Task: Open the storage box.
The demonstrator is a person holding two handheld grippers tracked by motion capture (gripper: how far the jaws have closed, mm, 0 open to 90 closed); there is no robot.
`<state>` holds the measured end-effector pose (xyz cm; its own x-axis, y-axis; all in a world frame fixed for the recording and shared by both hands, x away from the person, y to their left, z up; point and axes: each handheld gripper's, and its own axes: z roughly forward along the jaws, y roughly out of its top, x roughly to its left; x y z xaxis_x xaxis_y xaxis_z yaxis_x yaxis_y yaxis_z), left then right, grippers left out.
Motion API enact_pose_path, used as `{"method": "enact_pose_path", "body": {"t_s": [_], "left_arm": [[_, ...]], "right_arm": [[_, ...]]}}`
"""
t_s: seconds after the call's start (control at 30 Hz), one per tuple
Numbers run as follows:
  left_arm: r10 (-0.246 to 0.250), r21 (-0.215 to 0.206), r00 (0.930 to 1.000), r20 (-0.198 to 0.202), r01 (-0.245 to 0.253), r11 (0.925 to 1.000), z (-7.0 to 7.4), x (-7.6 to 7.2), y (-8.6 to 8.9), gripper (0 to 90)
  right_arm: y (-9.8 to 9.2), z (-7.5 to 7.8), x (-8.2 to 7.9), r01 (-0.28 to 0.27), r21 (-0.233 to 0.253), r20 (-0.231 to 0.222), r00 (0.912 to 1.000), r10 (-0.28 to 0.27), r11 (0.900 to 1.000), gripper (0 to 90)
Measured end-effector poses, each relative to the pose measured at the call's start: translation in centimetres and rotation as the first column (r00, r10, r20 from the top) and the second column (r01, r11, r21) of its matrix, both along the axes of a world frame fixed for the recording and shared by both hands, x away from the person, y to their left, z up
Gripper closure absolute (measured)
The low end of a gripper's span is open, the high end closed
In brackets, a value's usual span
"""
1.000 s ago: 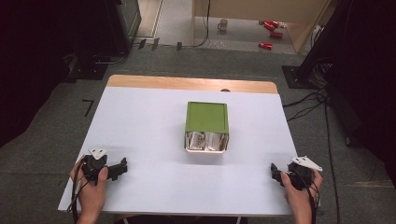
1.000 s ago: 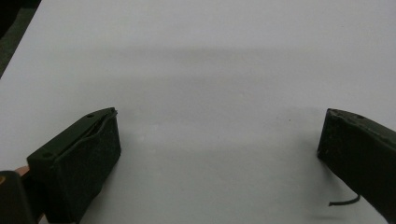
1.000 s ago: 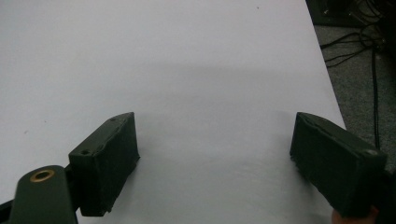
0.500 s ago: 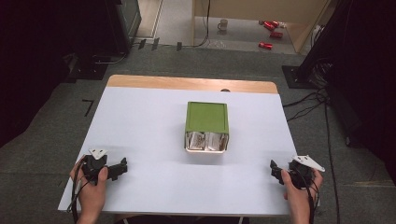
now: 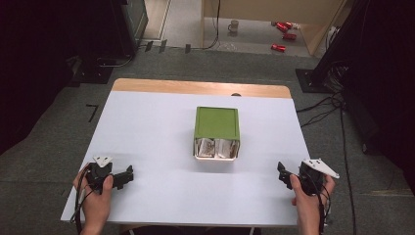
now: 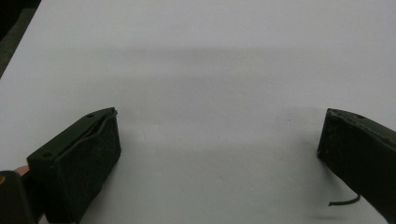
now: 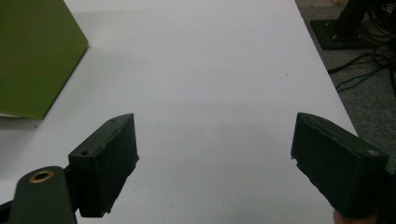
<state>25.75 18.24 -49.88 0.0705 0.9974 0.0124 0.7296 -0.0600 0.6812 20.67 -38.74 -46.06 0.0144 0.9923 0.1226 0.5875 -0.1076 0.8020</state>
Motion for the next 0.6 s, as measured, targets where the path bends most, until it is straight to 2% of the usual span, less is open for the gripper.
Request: {"method": "enact_pose_path", "body": {"t_s": [0.17,0.3,0.6], "left_arm": [[0.000,0.000,1.0000,0.000,0.000,1.0000,0.0,0.0,0.0,0.0],[0.000,0.000,1.0000,0.000,0.000,1.0000,0.0,0.0,0.0,0.0],[0.000,0.000,1.0000,0.000,0.000,1.0000,0.0,0.0,0.0,0.0]], "right_arm": [[0.8,0.5,0.1,-0.013,0.002,0.005,0.9999,0.013,1.000,14.3],[1.8,0.8,0.3,-0.016,-0.039,0.004,0.9999,0.016,0.999,14.3],[3.9,1.7,0.8,-0.067,-0.029,0.019,0.9975,0.068,0.997,14.1]]}}
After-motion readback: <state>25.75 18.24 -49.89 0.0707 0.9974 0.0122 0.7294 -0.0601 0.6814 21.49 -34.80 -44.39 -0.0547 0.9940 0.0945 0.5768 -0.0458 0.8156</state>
